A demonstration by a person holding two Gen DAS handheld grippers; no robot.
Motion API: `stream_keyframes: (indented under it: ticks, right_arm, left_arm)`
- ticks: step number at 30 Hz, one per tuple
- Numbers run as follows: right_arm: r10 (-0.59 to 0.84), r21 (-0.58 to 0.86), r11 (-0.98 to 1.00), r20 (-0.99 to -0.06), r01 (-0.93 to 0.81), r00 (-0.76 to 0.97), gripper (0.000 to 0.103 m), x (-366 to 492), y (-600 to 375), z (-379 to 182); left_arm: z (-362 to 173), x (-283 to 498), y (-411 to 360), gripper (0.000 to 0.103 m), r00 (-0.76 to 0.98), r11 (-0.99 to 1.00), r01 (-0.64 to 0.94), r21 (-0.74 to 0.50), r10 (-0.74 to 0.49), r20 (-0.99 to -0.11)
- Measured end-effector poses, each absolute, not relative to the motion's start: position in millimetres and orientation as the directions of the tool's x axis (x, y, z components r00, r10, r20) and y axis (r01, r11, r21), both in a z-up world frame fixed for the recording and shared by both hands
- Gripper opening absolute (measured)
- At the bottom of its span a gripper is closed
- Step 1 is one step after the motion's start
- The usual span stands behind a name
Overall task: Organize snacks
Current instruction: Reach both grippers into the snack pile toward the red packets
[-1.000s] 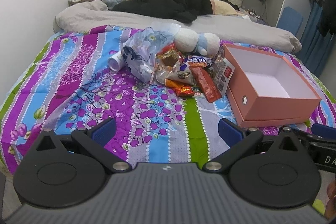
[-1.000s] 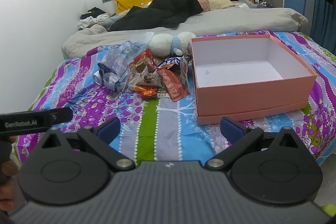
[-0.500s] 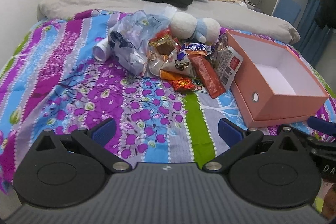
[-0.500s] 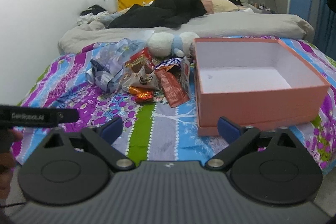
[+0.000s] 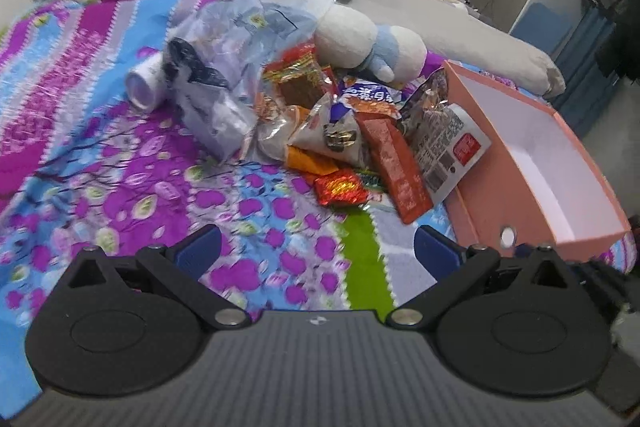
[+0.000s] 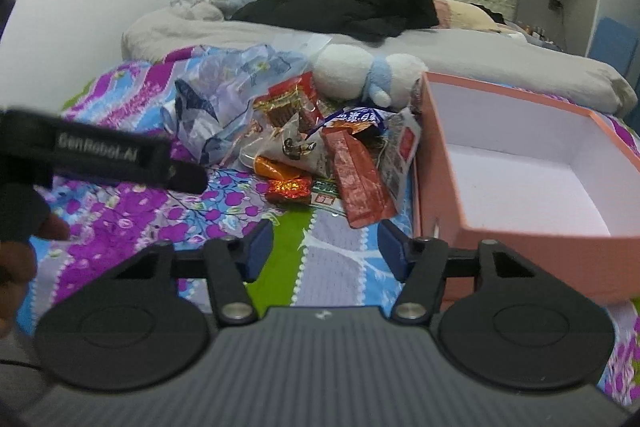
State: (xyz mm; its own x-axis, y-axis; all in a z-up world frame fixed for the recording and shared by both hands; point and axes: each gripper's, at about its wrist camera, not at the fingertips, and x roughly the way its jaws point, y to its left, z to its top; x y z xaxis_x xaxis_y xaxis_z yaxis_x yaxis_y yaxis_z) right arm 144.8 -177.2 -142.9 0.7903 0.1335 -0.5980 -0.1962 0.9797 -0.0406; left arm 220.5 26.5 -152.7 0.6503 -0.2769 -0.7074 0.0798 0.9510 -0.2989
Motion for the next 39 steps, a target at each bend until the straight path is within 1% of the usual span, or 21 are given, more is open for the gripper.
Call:
stream_keyframes:
  ticks: [3,9,14,15,17,18,21,23,24,25,26,30,31,32,34,36,39]
  right_arm:
    - [0.125,-0.077,0.974,-0.608,-0.215,0.784,0.056,161.0,-170.5,-155.2]
    - [0.092,-0.135,0.966,-0.617,-0.221,0.781,0.056,191.7,-163.5,-177.7]
    - [0.052,-0.189,0.959,-0.620,-0.213,0.783,0.056,216.6,-160.8,-198.6]
    - [0.049,-0.190,0.959,-0.623,-0.211,0.781,0.056,221.9,-161.2,-202.4]
    - [0.029,-0.205,0.958,-0.624,-0.199,0.781,0.056,231.7,-160.8,-209.5]
    - [0.019,-0.216,0.957,-0.621,-0.194,0.783,0.056,236.4,-160.6,-212.9]
    - [-0.014,-0.266,0.946,-0.606,-0.185,0.796,0.056,246.4,-156.4,-221.6]
    - [-0.029,-0.285,0.941,-0.603,-0.181,0.798,0.055,252.9,-154.8,-226.4]
    - [-0.039,-0.294,0.939,-0.602,-0.176,0.797,0.051,256.1,-154.3,-228.7]
    - [-0.048,-0.303,0.937,-0.604,-0.173,0.796,0.047,259.1,-154.1,-231.1]
    - [-0.051,-0.305,0.936,-0.609,-0.174,0.792,0.046,261.9,-154.2,-233.8]
    - [-0.039,-0.312,0.930,-0.606,-0.192,0.794,0.044,266.5,-153.9,-239.7]
    - [-0.040,-0.323,0.925,-0.605,-0.199,0.795,0.042,266.4,-152.1,-240.5]
    - [-0.039,-0.329,0.922,-0.606,-0.206,0.794,0.036,265.4,-149.7,-240.9]
    - [-0.040,-0.337,0.917,-0.610,-0.214,0.791,0.034,264.8,-148.0,-239.5]
    - [-0.036,-0.328,0.920,-0.617,-0.215,0.786,0.031,263.3,-149.5,-236.1]
    - [-0.028,-0.312,0.924,-0.629,-0.219,0.777,0.030,260.5,-151.6,-231.6]
  left_arm:
    - [-162.2,242.0,23.9,0.103,0.637,0.942,0.085,-0.324,-0.301,-0.710]
    - [-183.0,284.4,19.8,0.103,0.602,0.923,0.094,-0.374,-0.352,-0.717]
    - [-203.2,315.9,10.4,0.097,0.565,0.910,0.119,-0.398,-0.392,-0.726]
    - [-208.0,322.2,8.4,0.096,0.550,0.905,0.114,-0.410,-0.401,-0.732]
    - [-218.2,334.2,7.8,0.090,0.520,0.882,0.099,-0.461,-0.441,-0.732]
    - [-222.2,340.0,7.1,0.090,0.511,0.874,0.091,-0.478,-0.453,-0.730]
    - [-232.1,351.7,0.9,0.089,0.499,0.877,0.093,-0.472,-0.451,-0.740]
    - [-236.3,357.2,-3.7,0.084,0.492,0.877,0.096,-0.471,-0.453,-0.743]
    - [-238.2,360.1,-6.7,0.083,0.489,0.882,0.100,-0.461,-0.447,-0.749]
    - [-240.5,362.5,-9.1,0.080,0.483,0.885,0.100,-0.455,-0.442,-0.755]
    - [-243.4,365.2,-10.9,0.077,0.476,0.883,0.098,-0.459,-0.446,-0.758]
    - [-245.7,370.5,-21.2,0.076,0.473,0.899,0.123,-0.420,-0.425,-0.772]
    - [-246.0,370.3,-23.1,0.075,0.473,0.905,0.129,-0.404,-0.415,-0.777]
    - [-246.8,370.2,-25.8,0.072,0.475,0.912,0.137,-0.387,-0.403,-0.782]
    - [-247.0,369.6,-27.9,0.069,0.482,0.921,0.142,-0.363,-0.384,-0.787]
    - [-247.2,368.5,-26.6,0.068,0.486,0.920,0.142,-0.366,-0.387,-0.784]
    - [-245.8,365.3,-23.7,0.064,0.488,0.917,0.128,-0.378,-0.390,-0.781]
